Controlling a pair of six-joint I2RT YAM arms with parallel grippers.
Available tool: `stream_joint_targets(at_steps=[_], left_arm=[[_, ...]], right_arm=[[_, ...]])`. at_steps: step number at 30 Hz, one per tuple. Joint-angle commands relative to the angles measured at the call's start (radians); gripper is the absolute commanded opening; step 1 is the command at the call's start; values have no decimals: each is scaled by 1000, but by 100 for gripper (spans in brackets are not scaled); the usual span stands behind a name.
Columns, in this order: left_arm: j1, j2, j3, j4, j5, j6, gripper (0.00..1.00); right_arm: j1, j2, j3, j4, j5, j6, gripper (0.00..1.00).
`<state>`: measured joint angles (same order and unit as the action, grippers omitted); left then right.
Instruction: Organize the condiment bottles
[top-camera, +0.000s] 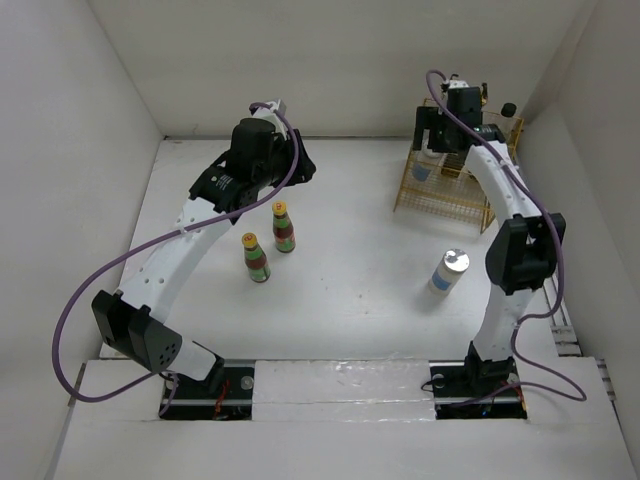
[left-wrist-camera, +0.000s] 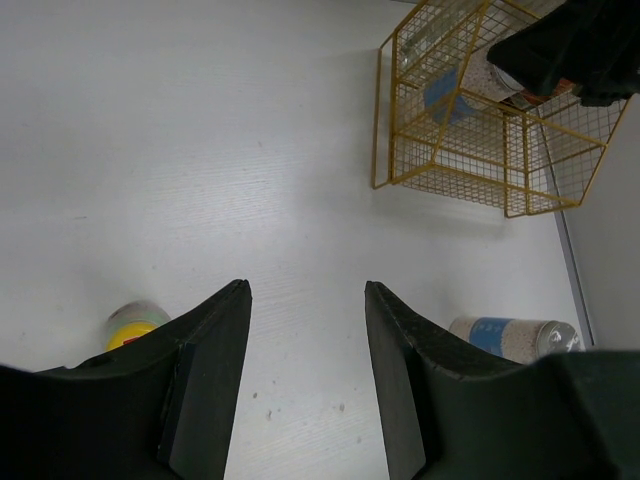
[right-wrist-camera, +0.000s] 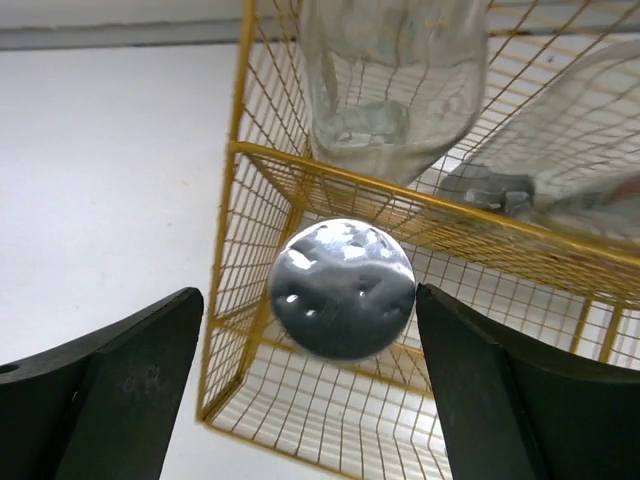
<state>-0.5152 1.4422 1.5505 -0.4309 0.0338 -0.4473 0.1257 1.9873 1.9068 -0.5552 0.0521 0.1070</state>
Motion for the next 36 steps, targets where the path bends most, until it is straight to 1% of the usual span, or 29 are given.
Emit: stream_joint_targets(at_steps=[1, 3, 5, 6, 7, 8, 9, 10, 11, 12, 13, 14, 15, 16, 18, 20, 22, 25, 27, 30, 32, 33, 34, 36], left_arm=[[1, -29, -6, 34, 12, -5, 45], [1, -29, -6, 34, 12, -5, 45], [1, -29, -6, 34, 12, -5, 45], [1, -29, -6, 34, 0, -5, 45], [1, -38, -6, 34, -9, -5, 45], [1, -39, -6, 34, -9, 4, 45], [1, -39, -6, 34, -9, 4, 45], [1, -39, -6, 24, -21, 4, 45], [1, -39, -6, 24, -21, 4, 45], [1, -39, -6, 24, -21, 4, 45], [1, -39, -6, 24, -32, 13, 45], [1, -39, -6, 24, -32, 13, 45], [1, -29, -6, 24, -32, 13, 45], [1, -29, 3, 24, -23, 13, 45], [1, -20, 3, 24, -14, 13, 45], [1, -20, -9, 24, -14, 13, 45], [1, -20, -18, 24, -5, 13, 45], [1, -20, -27, 35, 5, 13, 45], [1, -29, -27, 35, 5, 13, 45], [1, -40, -36, 35, -6, 13, 45], [1, -40, -36, 35, -6, 13, 45], [1, -40, -36, 35, -6, 13, 45], [1, -49, -36, 35, -6, 13, 45], [1, -49, -36, 35, -6, 13, 45]], right_arm=[[9, -154, 51, 3, 21, -3, 93], [20, -260, -30, 3, 49, 8, 94], [29, -350, -125, 3, 115, 20, 91], [41, -451, -247, 3, 139, 20, 86], [42, -502, -315, 3, 173, 20, 84], [55, -554, -384, -6, 189, 40, 82], [66, -603, -505, -29, 201, 65, 82], [75, -692, -555, -102, 225, 121, 87], [75, -729, -599, -103, 226, 146, 89], [89, -758, -636, -186, 226, 170, 92], [101, -801, -694, -228, 207, 215, 93], [101, -817, -716, -265, 194, 233, 95], [130, -829, -733, -334, 166, 258, 95], [141, -838, -748, -362, 149, 276, 96], [169, -852, -768, -422, 149, 312, 96], [206, -877, -779, -480, 187, 353, 99], [206, -887, -799, -480, 204, 353, 99], [166, -887, -828, -459, 204, 353, 99], [138, -863, -850, -445, 204, 340, 99], [129, -851, -864, -402, 232, 339, 99], [120, -829, -873, -384, 223, 316, 99], [120, -829, -882, -370, 213, 316, 96], [120, -820, -882, -359, 203, 316, 84], [120, -820, -891, -339, 193, 316, 66]])
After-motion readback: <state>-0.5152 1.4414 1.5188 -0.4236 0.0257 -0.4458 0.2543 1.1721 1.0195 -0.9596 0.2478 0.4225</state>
